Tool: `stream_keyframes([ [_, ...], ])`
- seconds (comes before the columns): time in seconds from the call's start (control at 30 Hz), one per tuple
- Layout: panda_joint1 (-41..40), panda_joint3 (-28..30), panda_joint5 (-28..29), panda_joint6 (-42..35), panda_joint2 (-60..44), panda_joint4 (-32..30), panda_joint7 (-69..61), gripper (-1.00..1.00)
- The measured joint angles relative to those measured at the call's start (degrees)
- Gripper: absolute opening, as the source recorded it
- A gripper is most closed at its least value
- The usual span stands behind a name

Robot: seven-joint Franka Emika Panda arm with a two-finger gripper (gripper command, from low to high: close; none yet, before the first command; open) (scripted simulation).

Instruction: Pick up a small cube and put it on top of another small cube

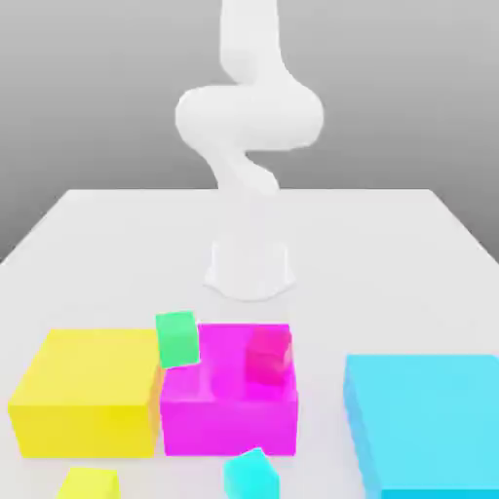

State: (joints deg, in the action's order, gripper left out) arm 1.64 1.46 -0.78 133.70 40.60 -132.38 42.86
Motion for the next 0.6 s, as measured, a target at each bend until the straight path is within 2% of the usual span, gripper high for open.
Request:
stream_keyframes([
  [0.33, 5.33, 4.83, -4.07, 7.72, -21.16, -2.42, -12.67, 0.0],
  [0.6, 6.91, 5.88, -6.94, 13.79, -37.77, -4.33, -22.42, 0.0],
])
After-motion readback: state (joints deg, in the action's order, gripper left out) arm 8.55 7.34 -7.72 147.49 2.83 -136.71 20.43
